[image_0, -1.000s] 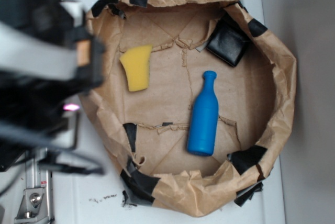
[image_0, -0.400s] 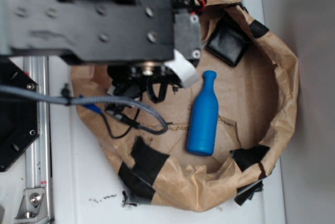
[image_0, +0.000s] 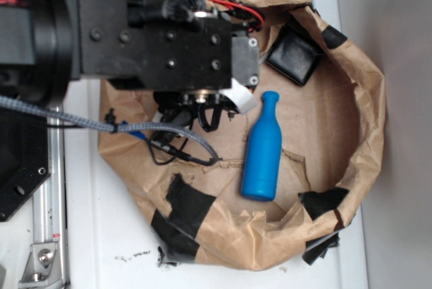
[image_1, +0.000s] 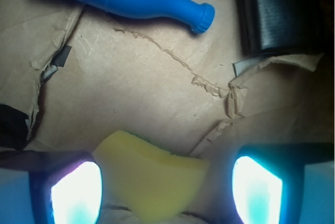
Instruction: Grab the green sponge.
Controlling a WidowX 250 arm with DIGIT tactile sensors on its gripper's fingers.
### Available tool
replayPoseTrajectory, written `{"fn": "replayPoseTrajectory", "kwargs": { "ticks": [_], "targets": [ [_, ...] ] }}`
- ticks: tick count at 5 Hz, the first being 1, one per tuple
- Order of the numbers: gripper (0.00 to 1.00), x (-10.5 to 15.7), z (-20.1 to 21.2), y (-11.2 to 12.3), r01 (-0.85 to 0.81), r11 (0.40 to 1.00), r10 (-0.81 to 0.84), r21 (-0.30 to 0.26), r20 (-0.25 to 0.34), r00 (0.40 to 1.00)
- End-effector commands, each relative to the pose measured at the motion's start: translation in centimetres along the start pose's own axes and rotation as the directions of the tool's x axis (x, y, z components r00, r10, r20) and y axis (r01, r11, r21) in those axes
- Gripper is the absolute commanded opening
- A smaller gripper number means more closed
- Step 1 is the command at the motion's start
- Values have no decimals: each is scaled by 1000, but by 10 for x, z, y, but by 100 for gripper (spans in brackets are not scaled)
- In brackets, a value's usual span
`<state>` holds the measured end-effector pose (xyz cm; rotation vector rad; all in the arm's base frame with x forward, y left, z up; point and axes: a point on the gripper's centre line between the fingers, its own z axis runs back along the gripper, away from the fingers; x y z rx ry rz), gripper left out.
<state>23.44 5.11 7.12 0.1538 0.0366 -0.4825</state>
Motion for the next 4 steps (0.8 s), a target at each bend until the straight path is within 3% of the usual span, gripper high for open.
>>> {"fn": "replayPoseTrajectory", "kwargs": {
  "ticks": [1,2,3,4],
  "targets": [
    [100,1,5,3,-25,1000,24,18,24,999],
    [100,1,5,3,-25,1000,24,18,24,999],
    [100,3,1,14,7,999,-5,-38,53,999],
    [100,12,-9,15,45,994,-44,-102,12,999]
  ]
}}
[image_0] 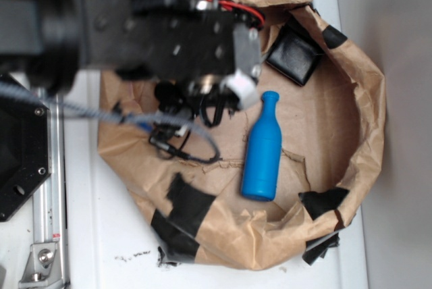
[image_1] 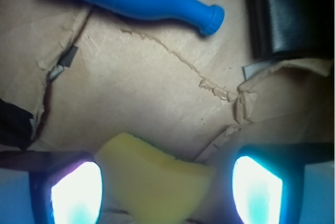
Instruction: Grab the green sponge.
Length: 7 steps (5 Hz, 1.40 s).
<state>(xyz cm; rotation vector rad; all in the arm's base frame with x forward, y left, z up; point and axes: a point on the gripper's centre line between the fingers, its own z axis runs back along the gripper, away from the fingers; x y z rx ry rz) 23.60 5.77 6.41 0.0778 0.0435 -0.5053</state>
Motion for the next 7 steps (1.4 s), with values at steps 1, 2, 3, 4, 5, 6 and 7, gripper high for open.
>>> {"fn": "replayPoseTrajectory", "kwargs": {
  "ticks": [1,2,3,4,5,6,7],
  "targets": [
    [100,11,-2,4,50,991,-50,-126,3,999],
    [100,7,2,-2,61,991,-62,-122,-1,998],
    [100,1,-2,-11,84,989,-86,-119,-17,996],
    [100,-8,-8,-20,114,988,-118,-105,-29,993],
    [100,-13,-10,-27,129,988,-132,-87,-30,991],
    [100,-15,-10,-35,149,986,-152,-80,-28,988],
    [100,-17,-23,-35,174,985,-174,-8,-64,983]
  ]
}}
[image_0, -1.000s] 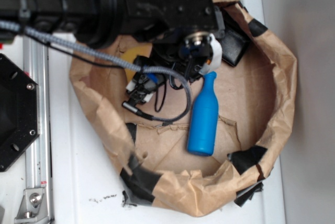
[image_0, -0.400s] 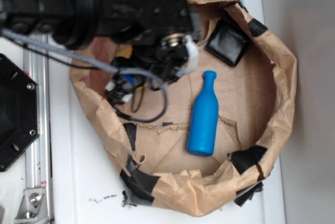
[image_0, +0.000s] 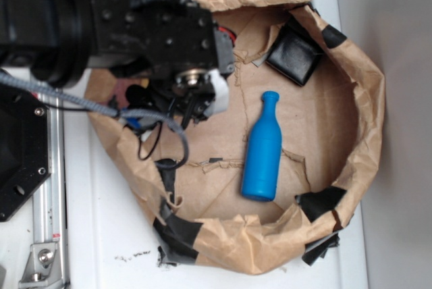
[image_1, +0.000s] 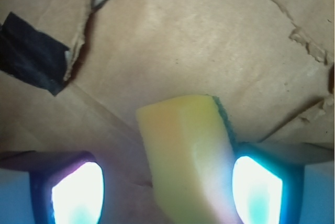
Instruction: Grab the green sponge.
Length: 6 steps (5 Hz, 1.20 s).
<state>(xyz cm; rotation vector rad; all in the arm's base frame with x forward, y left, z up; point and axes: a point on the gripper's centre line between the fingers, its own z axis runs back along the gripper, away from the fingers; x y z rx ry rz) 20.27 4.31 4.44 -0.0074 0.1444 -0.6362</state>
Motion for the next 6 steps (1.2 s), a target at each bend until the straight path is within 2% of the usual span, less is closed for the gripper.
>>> {"fn": "replayPoseTrajectory", "kwargs": {
  "ticks": [1,2,3,4,5,6],
  "targets": [
    [100,11,-23,3,58,983,-55,177,-22,998],
    [100,19,-29,15,28,986,-28,166,3,1000],
    [0,20,-22,27,-53,991,49,126,33,998],
    [0,22,1,35,-172,980,160,101,117,980],
    [0,29,38,32,-389,920,374,49,185,909],
    [0,37,64,20,-495,869,488,-28,217,845]
  ]
}}
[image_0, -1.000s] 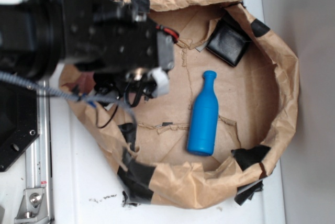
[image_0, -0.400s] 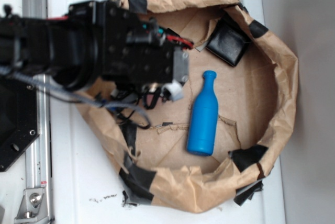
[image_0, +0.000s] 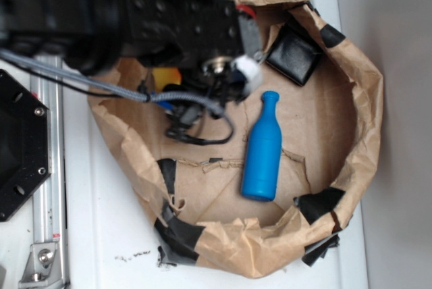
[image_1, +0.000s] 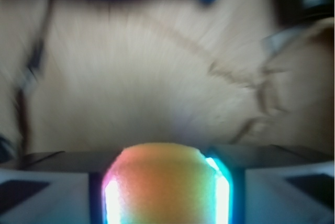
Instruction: Grab the green sponge.
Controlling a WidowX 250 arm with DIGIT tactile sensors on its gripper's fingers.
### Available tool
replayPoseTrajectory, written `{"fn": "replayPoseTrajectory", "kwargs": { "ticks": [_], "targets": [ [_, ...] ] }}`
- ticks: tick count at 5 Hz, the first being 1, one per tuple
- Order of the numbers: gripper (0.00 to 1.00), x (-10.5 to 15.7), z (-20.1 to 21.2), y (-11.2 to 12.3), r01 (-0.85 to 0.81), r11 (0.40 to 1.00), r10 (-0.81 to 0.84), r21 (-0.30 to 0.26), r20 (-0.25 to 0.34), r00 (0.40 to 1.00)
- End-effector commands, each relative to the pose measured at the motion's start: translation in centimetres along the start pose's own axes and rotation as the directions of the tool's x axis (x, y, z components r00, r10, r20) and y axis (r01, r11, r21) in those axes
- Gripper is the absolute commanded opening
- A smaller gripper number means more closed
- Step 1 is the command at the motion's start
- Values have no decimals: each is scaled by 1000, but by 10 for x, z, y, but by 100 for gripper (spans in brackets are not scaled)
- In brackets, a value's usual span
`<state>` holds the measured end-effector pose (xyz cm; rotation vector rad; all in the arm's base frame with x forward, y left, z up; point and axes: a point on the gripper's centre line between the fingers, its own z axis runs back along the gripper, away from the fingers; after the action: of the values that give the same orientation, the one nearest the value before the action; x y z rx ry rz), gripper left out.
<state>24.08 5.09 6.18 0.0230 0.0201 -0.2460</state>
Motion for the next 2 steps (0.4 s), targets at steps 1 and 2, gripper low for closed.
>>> {"fn": "replayPoseTrajectory", "kwargs": {
  "ticks": [1,2],
  "targets": [
    [0,20,60,-21,-207,976,213,-61,107,971],
    [0,20,68,-22,-253,963,263,-89,119,958]
  ]
}}
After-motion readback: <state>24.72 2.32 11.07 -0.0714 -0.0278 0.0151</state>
